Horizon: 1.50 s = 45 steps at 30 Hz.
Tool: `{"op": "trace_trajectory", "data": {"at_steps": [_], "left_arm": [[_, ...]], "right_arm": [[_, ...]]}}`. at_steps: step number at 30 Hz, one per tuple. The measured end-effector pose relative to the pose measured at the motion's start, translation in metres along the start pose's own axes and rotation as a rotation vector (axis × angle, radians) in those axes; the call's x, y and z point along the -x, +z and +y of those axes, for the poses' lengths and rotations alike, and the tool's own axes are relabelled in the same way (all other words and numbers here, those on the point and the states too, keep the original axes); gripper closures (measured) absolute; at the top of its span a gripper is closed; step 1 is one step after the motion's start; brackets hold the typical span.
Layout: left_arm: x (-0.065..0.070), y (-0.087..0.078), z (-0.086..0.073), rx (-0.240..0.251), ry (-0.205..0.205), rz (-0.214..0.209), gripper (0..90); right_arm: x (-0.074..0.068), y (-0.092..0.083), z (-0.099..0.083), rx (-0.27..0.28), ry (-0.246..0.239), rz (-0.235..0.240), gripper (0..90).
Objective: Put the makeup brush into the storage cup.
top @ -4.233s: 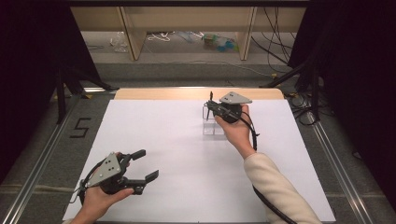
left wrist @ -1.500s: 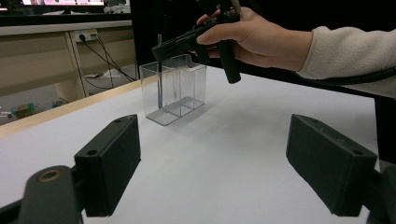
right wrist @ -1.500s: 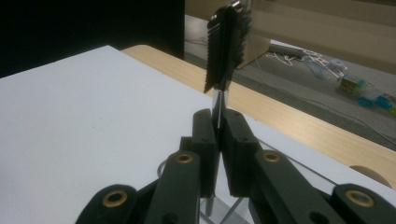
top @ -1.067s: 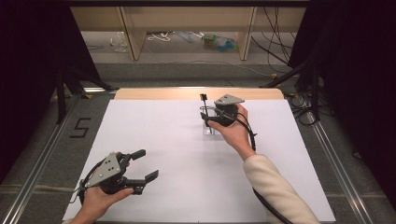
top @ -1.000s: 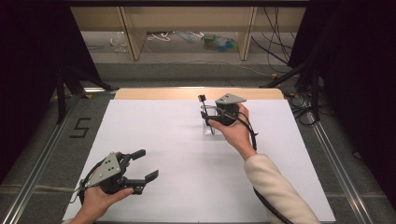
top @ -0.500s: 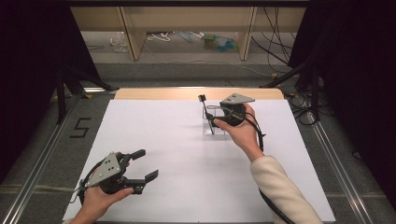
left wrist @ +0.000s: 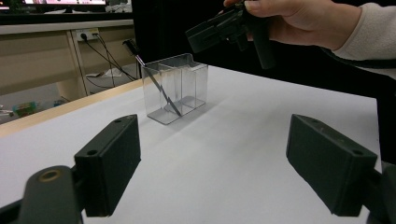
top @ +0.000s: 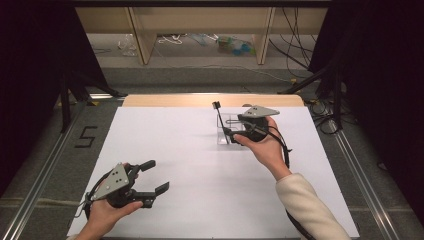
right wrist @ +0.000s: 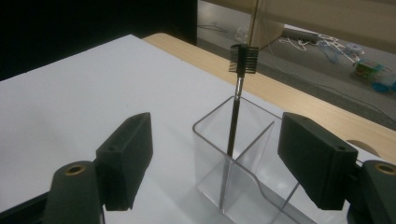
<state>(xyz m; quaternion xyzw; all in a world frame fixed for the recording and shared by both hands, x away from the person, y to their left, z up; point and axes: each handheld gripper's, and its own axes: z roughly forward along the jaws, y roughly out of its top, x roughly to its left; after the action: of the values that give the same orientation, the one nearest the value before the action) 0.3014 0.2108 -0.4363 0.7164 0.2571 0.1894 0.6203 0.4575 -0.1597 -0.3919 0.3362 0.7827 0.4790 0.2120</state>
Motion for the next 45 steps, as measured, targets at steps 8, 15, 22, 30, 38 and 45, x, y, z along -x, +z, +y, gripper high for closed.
{"op": "trace_trajectory", "data": {"at_steps": [8,15,22,30,38,45], "left_arm": [[-0.001,0.0,0.0,0.0,0.008,-0.001,17.7],[0.0,0.0,0.0,0.001,0.003,0.003,17.8],[-0.002,-0.001,0.001,0.009,0.002,0.013,17.7],[-0.002,-0.001,0.002,0.016,-0.004,0.017,17.8],[-0.005,-0.003,0.002,0.024,-0.005,0.027,17.7],[-0.006,-0.003,0.002,0.023,0.005,0.025,17.8]], "right_arm": [[-0.004,-0.014,-0.003,0.008,-0.009,0.01,27.2],[-0.005,-0.028,-0.016,0.03,0.0,0.023,27.2],[-0.005,-0.049,-0.03,0.047,0.013,0.053,27.3],[-0.012,-0.071,-0.044,0.071,0.038,0.126,26.9],[-0.019,-0.092,-0.058,0.098,0.033,0.169,26.1],[-0.022,-0.11,-0.073,0.119,0.026,0.182,25.9]]}}
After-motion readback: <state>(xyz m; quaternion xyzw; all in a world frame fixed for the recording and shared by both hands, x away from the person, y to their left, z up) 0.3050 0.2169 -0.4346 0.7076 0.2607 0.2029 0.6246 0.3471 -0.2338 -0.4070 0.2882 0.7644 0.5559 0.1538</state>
